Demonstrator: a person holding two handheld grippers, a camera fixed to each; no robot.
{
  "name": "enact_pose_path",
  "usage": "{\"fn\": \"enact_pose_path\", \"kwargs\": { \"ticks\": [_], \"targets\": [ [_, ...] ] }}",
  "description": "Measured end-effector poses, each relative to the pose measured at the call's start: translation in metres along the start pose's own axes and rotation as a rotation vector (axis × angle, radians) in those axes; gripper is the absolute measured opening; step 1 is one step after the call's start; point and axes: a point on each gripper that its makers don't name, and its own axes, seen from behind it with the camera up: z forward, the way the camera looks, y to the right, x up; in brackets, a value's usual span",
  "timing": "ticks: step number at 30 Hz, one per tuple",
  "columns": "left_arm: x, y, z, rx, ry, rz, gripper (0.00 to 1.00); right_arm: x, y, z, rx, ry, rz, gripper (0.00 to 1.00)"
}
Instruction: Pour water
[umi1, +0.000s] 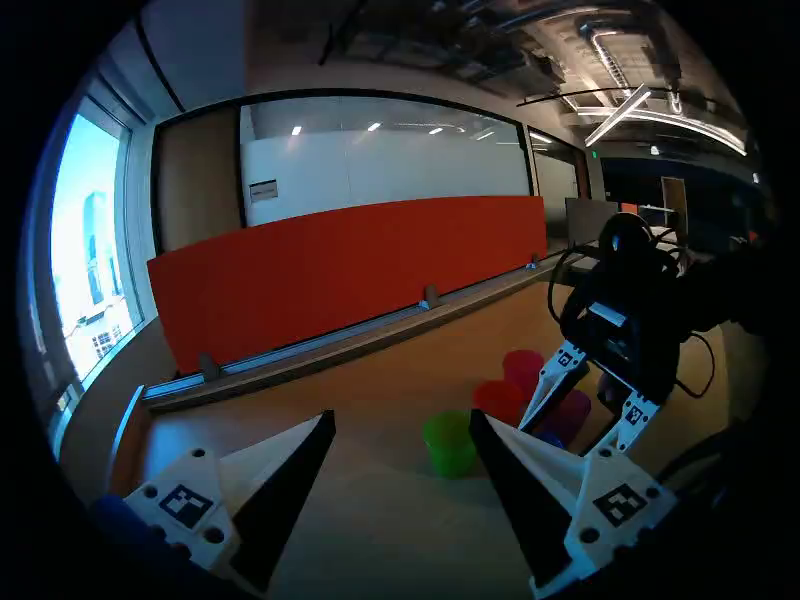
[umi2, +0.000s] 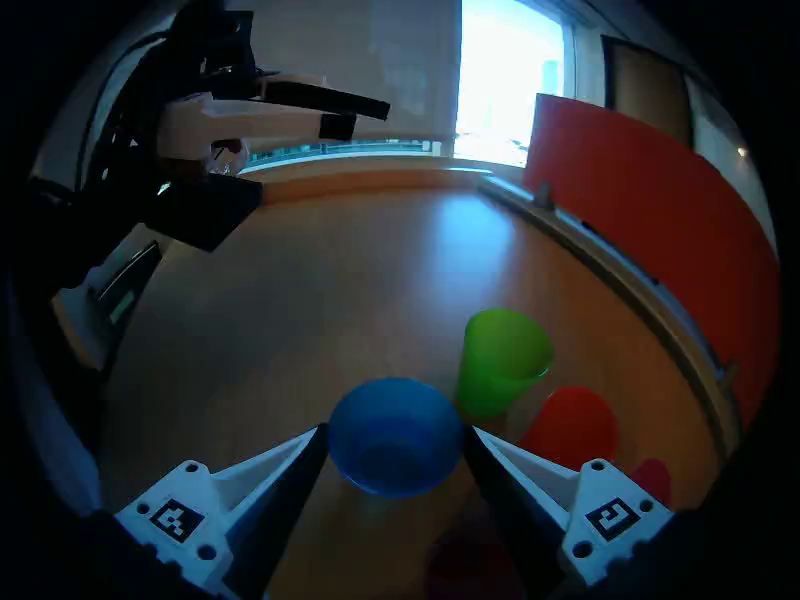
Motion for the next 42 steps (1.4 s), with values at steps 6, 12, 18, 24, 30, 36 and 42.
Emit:
{"fn": "enact_pose_path", "kwargs": {
  "ticks": [6, 12, 18, 24, 30, 36, 42],
  "targets": [
    [-0.001, -0.001, 0.000, 0.002, 0.001, 0.002, 1.00, -0.004, 0.000, 0.007, -0.002, -0.018, -0.005, 1.00],
    [-0.002, -0.001, -0.001, 0.002, 0.001, 0.001, 1.00, -0.007, 0.002, 0.010, -0.016, -0.025, -0.018, 0.94],
    [-0.003, -0.001, -0.001, 0.001, -0.001, 0.001, 1.00, -0.008, 0.002, 0.009, -0.016, -0.014, -0.004, 0.93],
    [-0.003, 0.000, -0.001, -0.001, -0.001, -0.002, 1.00, -0.008, 0.001, 0.007, -0.015, -0.009, 0.009, 0.92],
    [-0.007, 0.002, 0.002, -0.004, -0.009, 0.001, 1.00, -0.002, -0.001, -0.002, -0.011, 0.018, 0.016, 0.92],
    [-0.007, 0.004, 0.004, -0.007, -0.010, 0.003, 1.00, 0.014, -0.001, -0.019, -0.014, 0.072, 0.020, 0.92],
    [-0.006, 0.008, 0.007, -0.015, -0.009, 0.001, 1.00, 0.034, 0.002, -0.041, -0.028, 0.143, 0.030, 0.92]
  ]
}}
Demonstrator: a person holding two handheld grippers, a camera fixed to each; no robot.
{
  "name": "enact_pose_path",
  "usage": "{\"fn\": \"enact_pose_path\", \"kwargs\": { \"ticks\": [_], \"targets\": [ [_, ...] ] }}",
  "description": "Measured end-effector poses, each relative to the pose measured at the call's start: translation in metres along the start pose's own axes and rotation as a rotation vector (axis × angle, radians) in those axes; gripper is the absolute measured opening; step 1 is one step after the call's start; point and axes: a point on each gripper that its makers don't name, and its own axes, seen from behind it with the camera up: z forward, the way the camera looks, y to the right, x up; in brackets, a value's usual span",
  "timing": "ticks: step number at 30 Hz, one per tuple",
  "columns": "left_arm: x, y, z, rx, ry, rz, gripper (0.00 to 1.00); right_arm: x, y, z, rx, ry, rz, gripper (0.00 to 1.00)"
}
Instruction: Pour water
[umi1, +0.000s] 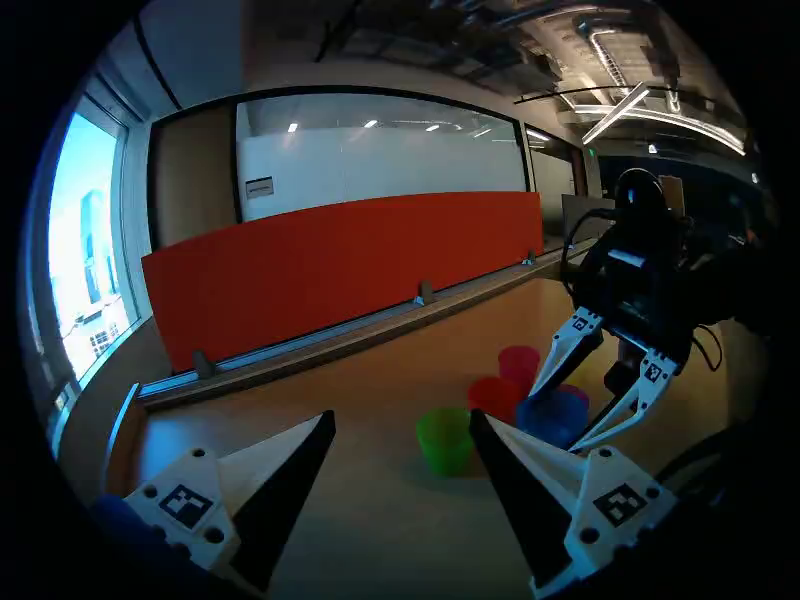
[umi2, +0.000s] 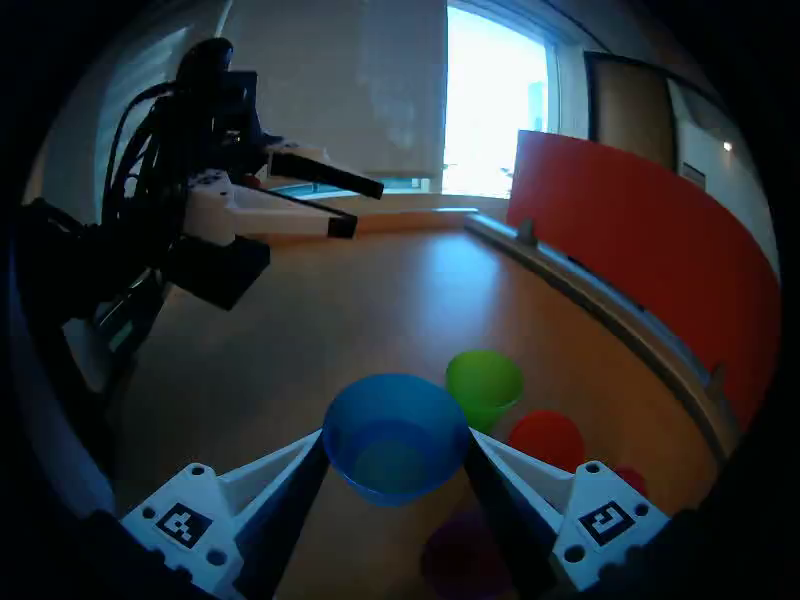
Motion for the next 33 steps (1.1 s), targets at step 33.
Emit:
{"fn": "enact_pose_path", "kwargs": {
  "ticks": [33],
  "targets": [
    [0.004, 0.024, 0.018, -0.058, -0.002, -0.005, 1.00, 0.097, 0.036, -0.096, -0.097, 0.379, 0.040, 0.92]
  ]
}}
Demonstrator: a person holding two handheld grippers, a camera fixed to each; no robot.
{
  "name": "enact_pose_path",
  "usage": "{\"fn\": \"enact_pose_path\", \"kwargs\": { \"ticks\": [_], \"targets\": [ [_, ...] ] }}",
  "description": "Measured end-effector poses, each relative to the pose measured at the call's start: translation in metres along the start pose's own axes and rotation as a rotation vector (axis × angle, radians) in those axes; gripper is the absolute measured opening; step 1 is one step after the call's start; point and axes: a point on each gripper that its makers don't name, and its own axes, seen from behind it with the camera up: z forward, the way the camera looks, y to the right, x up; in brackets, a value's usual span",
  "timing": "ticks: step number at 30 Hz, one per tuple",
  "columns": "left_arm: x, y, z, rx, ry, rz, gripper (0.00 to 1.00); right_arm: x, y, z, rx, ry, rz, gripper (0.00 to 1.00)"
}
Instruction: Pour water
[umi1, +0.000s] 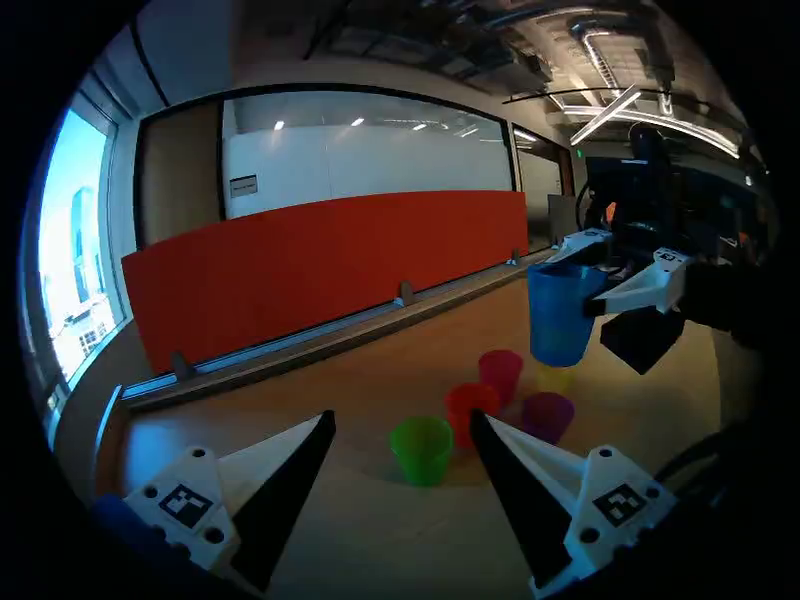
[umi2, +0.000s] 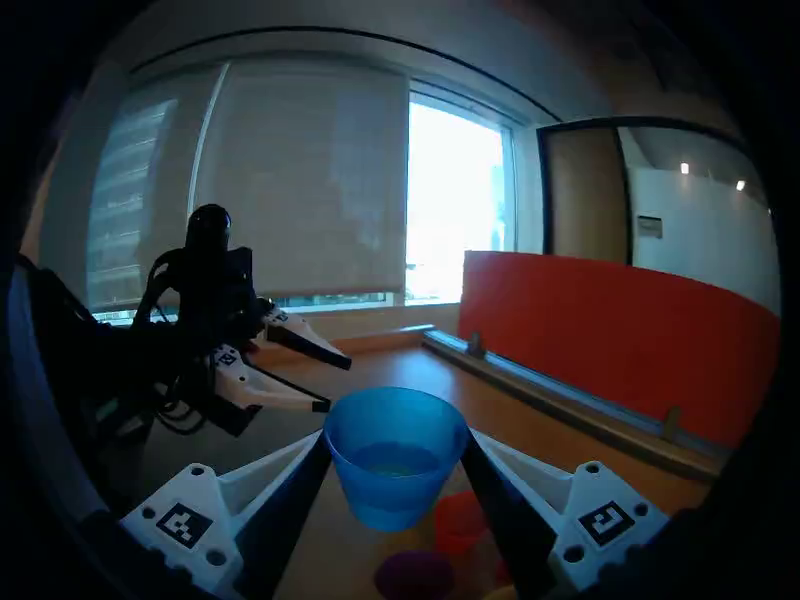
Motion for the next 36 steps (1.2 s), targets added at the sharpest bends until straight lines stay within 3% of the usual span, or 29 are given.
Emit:
{"fn": "enact_pose_path", "kwargs": {
  "ticks": [8, 17, 28, 36],
  "targets": [
    [-0.002, 0.005, 0.006, -0.015, -0.010, 0.009, 1.00, 0.021, 0.001, -0.010, 0.003, 0.079, 0.009, 0.92],
    [-0.001, 0.010, 0.014, -0.032, -0.008, 0.002, 1.00, 0.039, 0.008, -0.020, -0.009, 0.120, -0.007, 0.92],
    [-0.011, 0.009, 0.029, -0.044, -0.033, -0.002, 1.00, 0.046, 0.015, -0.032, -0.027, 0.119, -0.038, 0.92],
    [-0.030, 0.008, 0.043, -0.057, -0.089, -0.009, 1.00, 0.048, 0.018, -0.039, -0.033, 0.119, -0.049, 0.92]
  ]
}}
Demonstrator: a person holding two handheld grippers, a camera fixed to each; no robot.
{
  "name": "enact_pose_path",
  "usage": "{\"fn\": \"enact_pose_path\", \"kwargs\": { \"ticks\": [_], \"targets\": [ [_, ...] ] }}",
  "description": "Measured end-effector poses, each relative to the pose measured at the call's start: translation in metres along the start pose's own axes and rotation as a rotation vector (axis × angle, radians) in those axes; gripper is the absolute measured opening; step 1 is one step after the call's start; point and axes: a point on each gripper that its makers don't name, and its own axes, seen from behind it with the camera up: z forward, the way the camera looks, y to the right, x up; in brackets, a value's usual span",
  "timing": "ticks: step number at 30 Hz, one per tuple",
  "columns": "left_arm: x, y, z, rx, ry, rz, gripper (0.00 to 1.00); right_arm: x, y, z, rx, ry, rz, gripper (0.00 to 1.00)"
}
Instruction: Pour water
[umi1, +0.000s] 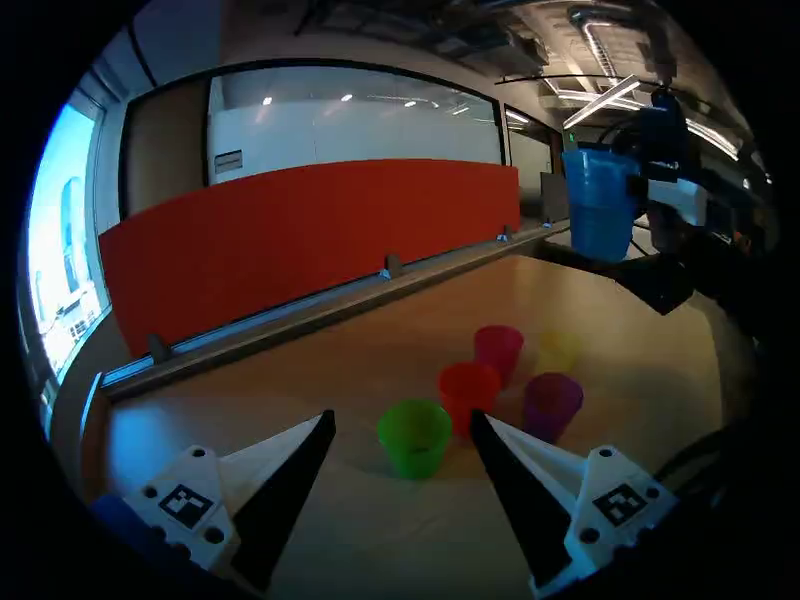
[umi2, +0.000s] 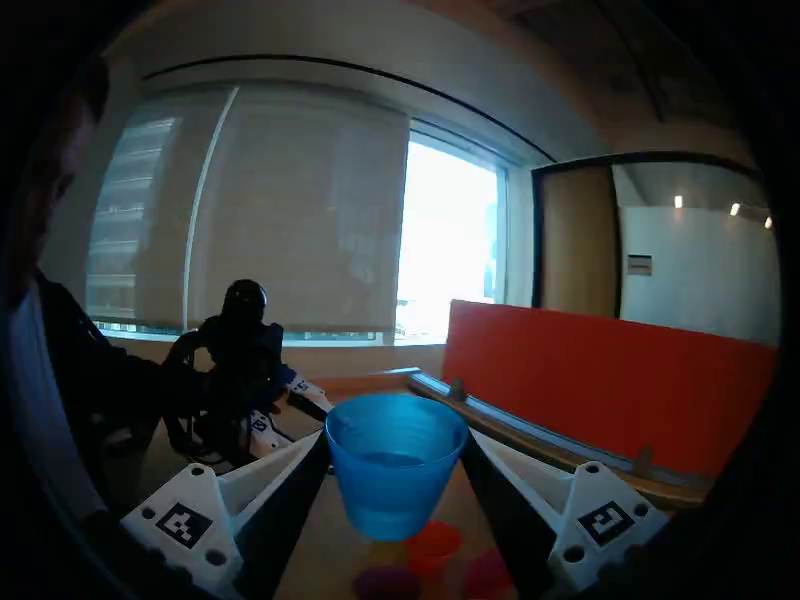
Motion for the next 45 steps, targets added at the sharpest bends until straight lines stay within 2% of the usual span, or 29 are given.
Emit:
{"fn": "enact_pose_path", "kwargs": {
  "ticks": [23, 35, 41, 45],
  "targets": [
    [-0.058, 0.008, 0.056, -0.072, -0.171, 0.012, 1.00, 0.009, 0.023, -0.024, -0.056, -0.010, -0.024, 0.92],
    [-0.066, 0.016, 0.081, -0.108, -0.218, 0.031, 1.00, 0.010, 0.029, -0.028, -0.068, -0.014, -0.029, 0.92],
    [-0.068, 0.015, 0.092, -0.111, -0.236, 0.044, 1.00, 0.009, 0.028, -0.031, -0.070, -0.013, -0.033, 0.92],
    [-0.070, 0.015, 0.098, -0.120, -0.245, 0.036, 1.00, 0.009, 0.029, -0.032, -0.073, -0.015, -0.035, 0.92]
  ]
}}
